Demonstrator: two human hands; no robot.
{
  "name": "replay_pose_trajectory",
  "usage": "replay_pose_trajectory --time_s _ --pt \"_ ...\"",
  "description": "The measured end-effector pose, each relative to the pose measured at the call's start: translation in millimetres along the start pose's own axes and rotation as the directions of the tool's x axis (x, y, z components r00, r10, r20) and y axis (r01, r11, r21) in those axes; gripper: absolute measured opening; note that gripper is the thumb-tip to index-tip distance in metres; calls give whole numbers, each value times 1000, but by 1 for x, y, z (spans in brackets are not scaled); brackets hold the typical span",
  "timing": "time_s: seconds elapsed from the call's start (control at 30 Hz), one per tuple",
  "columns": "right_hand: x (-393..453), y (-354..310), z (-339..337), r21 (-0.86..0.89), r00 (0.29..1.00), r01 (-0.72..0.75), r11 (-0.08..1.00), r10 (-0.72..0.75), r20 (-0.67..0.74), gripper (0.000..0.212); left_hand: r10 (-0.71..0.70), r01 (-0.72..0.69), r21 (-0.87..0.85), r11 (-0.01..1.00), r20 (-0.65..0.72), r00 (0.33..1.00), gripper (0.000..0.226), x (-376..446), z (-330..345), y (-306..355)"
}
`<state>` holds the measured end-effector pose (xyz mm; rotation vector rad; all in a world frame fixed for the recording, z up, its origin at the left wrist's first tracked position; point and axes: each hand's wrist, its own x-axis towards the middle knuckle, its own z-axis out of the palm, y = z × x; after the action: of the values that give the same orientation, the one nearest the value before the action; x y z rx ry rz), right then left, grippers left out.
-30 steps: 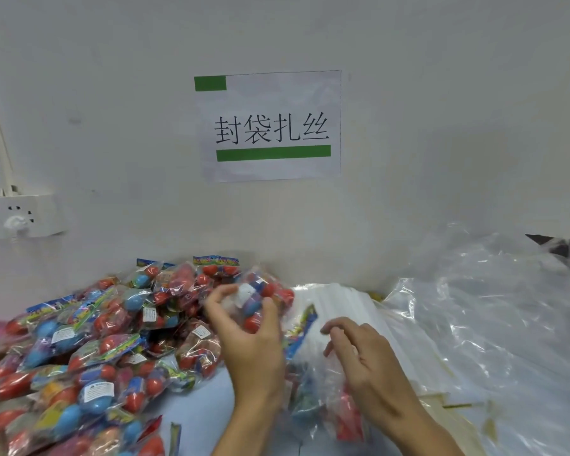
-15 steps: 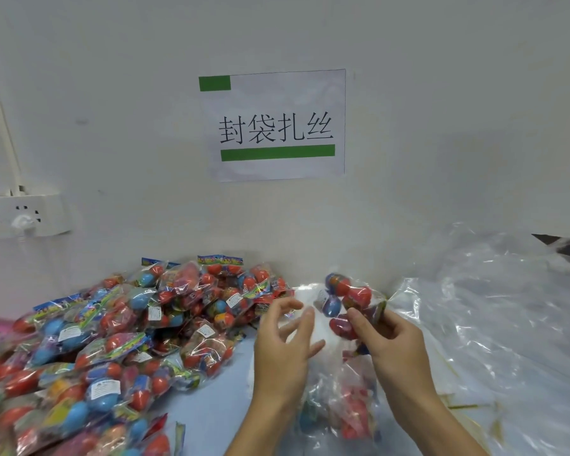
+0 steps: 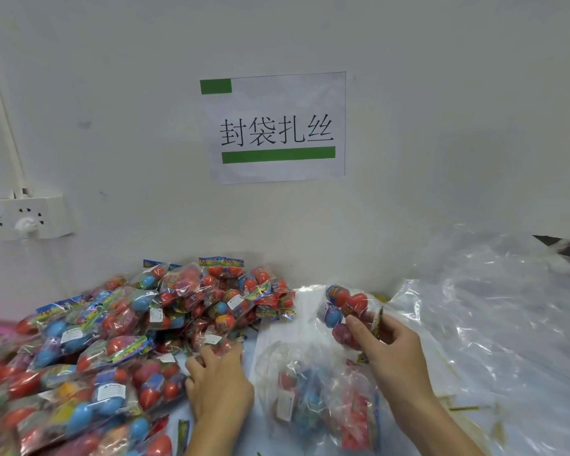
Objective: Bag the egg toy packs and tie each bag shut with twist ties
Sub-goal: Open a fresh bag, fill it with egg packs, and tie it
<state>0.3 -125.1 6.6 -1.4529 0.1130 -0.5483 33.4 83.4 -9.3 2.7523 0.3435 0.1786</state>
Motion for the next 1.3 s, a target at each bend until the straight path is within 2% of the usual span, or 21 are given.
replay_pose_trajectory --time_s 0.1,0.2,0.3,0.37,0.43,0.47,0.5,0.57,0.67,0.8,0.87,0.93,1.0,1.1,1.17,1.3 --pt "0 -1 1 -6 1000 10 1000 -10 -2 6 -2 2 6 1000 -55 998 53 1 -1 0" --pt "-2 -3 1 -10 1000 18 1000 -19 -18 10 -22 15 -38 999 -178 984 43 0 -6 3" --pt "-3 -5 2 15 999 9 1000 -8 -31 20 -55 -59 -330 942 -325 944 38 -2 -15 10" --pt "-4 -6 2 -14 999 26 1000 -27 -46 23 -101 -155 -607 780 -366 925 32 -4 -24 20" --pt "-7 -7 4 -82 994 86 993 -90 -56 22 -141 -242 -801 547 -373 917 13 -12 -34 34" --pt "-8 -8 5 -123 989 128 984 -136 -58 22 -140 -285 -852 440 -379 915 5 -17 -38 40" --pt "-9 -8 6 -159 982 167 973 -179 -61 22 -125 -336 -870 362 -402 907 7 -23 -41 46" --pt "-11 -8 8 -208 969 224 952 -241 -60 21 -43 -435 -852 292 -466 884 13 -31 -39 57" --pt "-12 -9 10 -232 952 285 930 -303 -47 17 134 -503 -826 254 -485 864 20 -43 -30 70" --pt "-15 -9 12 -194 965 256 947 -261 3 17 403 -505 -838 208 -397 825 39 -54 -16 78" --pt "-14 -9 11 -179 973 227 957 -232 -3 20 451 -504 -837 215 -372 811 31 -55 -14 78" --pt "-13 -9 9 -164 976 213 963 -218 -10 24 452 -467 -862 199 -342 824 13 -52 -11 76" --pt "-14 -10 9 -159 972 233 959 -235 5 25 445 -458 -862 217 -330 833 14 -48 -7 75" --pt "-16 -11 12 -129 961 274 953 -267 69 23 360 -536 -768 351 -418 834 7 -42 -3 72" --pt "-18 -12 14 -108 951 301 947 -290 106 23 305 -555 -735 389 -466 831 9 -38 -3 70" --pt "-22 -14 18 -39 943 305 951 -296 148 19 254 -454 -843 289 -390 885 29 -36 -5 69"
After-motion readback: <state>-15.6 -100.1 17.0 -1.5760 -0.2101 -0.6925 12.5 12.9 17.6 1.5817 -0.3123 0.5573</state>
